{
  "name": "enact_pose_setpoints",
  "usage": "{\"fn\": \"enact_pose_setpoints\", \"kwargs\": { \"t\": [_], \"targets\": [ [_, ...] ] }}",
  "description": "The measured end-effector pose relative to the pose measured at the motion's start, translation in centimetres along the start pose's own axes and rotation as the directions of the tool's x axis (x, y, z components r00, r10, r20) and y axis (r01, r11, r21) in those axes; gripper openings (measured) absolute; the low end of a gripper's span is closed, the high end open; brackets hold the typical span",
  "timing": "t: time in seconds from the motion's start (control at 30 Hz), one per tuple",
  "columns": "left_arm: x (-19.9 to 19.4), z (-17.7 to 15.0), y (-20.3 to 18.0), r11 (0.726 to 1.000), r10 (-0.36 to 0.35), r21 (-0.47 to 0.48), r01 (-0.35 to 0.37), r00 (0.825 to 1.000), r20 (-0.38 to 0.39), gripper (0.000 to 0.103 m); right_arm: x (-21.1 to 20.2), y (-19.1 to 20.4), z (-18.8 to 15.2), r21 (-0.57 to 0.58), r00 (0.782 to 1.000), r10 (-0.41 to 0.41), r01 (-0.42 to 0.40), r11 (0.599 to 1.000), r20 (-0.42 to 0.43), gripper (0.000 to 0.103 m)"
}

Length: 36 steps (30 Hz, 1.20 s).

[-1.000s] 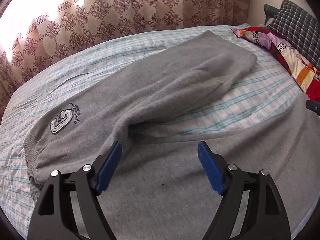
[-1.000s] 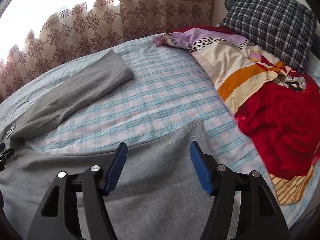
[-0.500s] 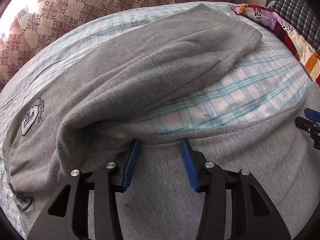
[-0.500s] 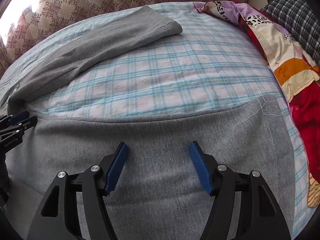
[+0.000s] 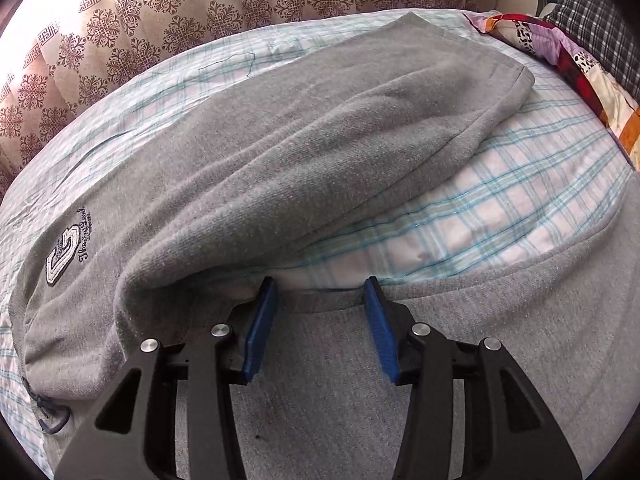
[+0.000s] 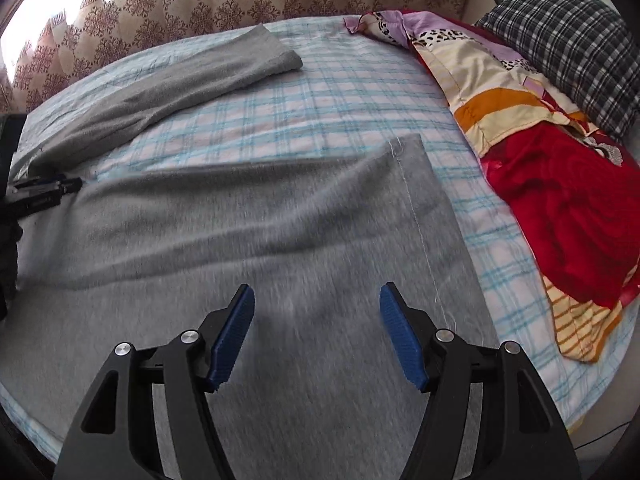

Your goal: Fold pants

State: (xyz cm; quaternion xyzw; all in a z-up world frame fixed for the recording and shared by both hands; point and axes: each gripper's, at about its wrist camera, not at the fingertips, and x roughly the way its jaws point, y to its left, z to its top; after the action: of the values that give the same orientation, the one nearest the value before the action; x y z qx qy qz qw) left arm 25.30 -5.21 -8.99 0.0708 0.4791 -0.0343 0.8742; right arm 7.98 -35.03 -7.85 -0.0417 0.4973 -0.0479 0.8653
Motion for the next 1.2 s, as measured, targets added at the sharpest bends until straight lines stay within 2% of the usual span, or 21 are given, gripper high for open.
{"fn": "enact_pose_setpoints", "kwargs": {
  "t": [0.07, 0.13, 0.2, 0.23, 0.27, 0.37, 0.43, 0.5, 0.57, 0.63, 0.87, 1.03, 1.2],
  "targets": [
    [0.0, -0.1, 0.0, 1.0, 0.001, 0.008, -0.001, 1.0, 0.005, 0.048, -0.7, -0.3, -1.5, -0.029, 0.999, 0.003, -0.002, 1.0, 0.049, 0.066],
    [-0.3, -0.2, 0.1, 1.0, -0.004, 0.005, 0.004, 1.0, 0.005, 0.048, -0.9, -0.7, -1.8, 0.013, 0.999, 0.016, -0.016, 1.0, 0.046, 0.066],
    [-0.9, -0.3, 0.3, 1.0, -0.009, -0.006, 0.009, 1.0, 0.002, 0.048, -1.2, -0.4, -1.5, 0.02, 0.999, -0.007, 0.006, 1.0, 0.04, 0.066],
    [-1.4, -0.4, 0.4, 1.0, -0.01, -0.012, 0.01, 1.0, 0.001, 0.05, -1.5, 0.0, -1.2, 0.018, 0.999, -0.015, 0.015, 1.0, 0.043, 0.066],
    [-1.9, -0.5, 0.6, 1.0, -0.014, -0.02, 0.014, 1.0, 0.002, 0.056, -2.1, 0.5, -1.1, 0.015, 0.998, 0.006, -0.007, 1.0, 0.055, 0.066],
    [-3.6, -1.2, 1.2, 0.998, -0.042, -0.039, 0.042, 0.999, 0.018, 0.064, -3.3, 2.5, -0.9, -0.024, 0.995, 0.057, -0.055, 0.998, 0.087, 0.066],
    [-4.4, -1.8, 1.3, 0.997, -0.065, -0.039, 0.066, 0.998, 0.016, 0.065, -3.0, 3.7, -1.2, -0.046, 0.993, 0.093, -0.091, 0.995, 0.065, 0.066],
    [-4.9, -2.6, 1.5, 0.996, -0.077, -0.035, 0.077, 0.997, 0.006, 0.068, -2.0, 4.4, -1.8, -0.066, 0.996, 0.089, -0.087, 0.994, 0.023, 0.066],
    [-4.9, -3.3, 1.9, 0.996, -0.086, -0.033, 0.085, 0.996, -0.01, 0.075, -1.7, 4.6, -2.0, -0.067, 0.996, 0.083, -0.082, 0.994, 0.018, 0.068],
    [-5.0, -4.0, 2.6, 0.996, -0.08, -0.042, 0.079, 0.997, -0.025, 0.075, -2.0, 4.4, -1.7, -0.052, 0.996, 0.091, -0.09, 0.995, 0.01, 0.068],
    [-6.3, -4.5, 7.4, 0.992, -0.057, -0.117, 0.056, 0.998, -0.003, 0.078, -3.3, 4.8, 0.3, -0.009, 0.989, 0.142, -0.142, 0.99, 0.051, 0.068],
    [-6.9, -4.1, 11.8, 0.986, -0.01, -0.168, 0.012, 1.0, 0.012, 0.08, -3.1, 7.5, 2.8, -0.028, 0.978, 0.198, -0.196, 0.98, 0.072, 0.068],
    [-7.1, -4.1, 17.1, 0.968, 0.029, -0.25, -0.026, 1.0, 0.011, 0.08, -2.8, 11.3, 5.4, -0.044, 0.96, 0.267, -0.264, 0.964, 0.088, 0.068]
  ]
}}
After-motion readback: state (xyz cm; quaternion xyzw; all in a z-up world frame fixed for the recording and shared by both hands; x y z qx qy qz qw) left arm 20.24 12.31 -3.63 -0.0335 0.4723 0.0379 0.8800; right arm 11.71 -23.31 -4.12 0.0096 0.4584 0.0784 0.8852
